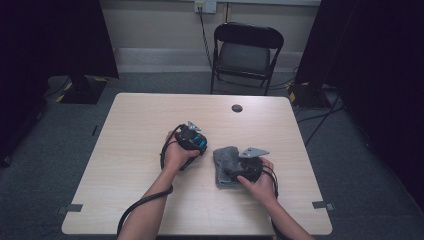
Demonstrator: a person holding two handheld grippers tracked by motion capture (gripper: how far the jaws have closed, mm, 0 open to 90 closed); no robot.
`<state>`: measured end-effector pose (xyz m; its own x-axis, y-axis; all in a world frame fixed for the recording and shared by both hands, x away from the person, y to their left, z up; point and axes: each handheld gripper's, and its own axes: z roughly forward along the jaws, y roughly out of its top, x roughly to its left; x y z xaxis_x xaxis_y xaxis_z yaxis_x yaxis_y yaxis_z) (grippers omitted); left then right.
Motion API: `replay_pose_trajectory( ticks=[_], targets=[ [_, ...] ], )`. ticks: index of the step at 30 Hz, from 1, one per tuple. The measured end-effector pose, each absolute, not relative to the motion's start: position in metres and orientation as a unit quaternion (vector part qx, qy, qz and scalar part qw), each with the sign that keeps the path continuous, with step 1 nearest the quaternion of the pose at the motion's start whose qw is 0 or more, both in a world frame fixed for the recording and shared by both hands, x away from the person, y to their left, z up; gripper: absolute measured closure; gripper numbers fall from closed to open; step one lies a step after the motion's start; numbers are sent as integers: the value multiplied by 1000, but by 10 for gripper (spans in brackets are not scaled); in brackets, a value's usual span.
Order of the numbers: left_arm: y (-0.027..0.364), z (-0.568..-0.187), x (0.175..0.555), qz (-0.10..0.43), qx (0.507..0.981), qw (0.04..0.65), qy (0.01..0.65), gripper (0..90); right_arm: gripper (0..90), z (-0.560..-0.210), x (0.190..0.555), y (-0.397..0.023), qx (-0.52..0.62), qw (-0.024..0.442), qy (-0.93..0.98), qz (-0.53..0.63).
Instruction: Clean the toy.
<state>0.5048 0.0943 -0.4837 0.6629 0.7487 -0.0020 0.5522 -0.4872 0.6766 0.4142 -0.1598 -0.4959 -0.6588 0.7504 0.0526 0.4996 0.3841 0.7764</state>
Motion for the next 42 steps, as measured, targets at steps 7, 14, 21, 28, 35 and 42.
replay_pose_trajectory(
  ticks=[7,14,21,28,35,42],
  targets=[
    [96,-472,497,145,846,347,379,257,183,-491,407,-150,393,158,816,394],
    [101,-463,482,139,849,356,366,256,196,-497,404,-141,413,162,818,365],
    [106,-454,462,135,851,368,350,256,335,-495,407,-138,408,160,828,351],
    [111,-449,447,129,854,378,334,257,693,-487,417,-136,408,129,835,346],
    [118,-436,435,130,850,400,317,256,732,-470,434,-138,407,90,831,368],
    [123,-432,430,120,840,423,317,256,731,-437,452,-131,357,63,832,421]
  ],
)
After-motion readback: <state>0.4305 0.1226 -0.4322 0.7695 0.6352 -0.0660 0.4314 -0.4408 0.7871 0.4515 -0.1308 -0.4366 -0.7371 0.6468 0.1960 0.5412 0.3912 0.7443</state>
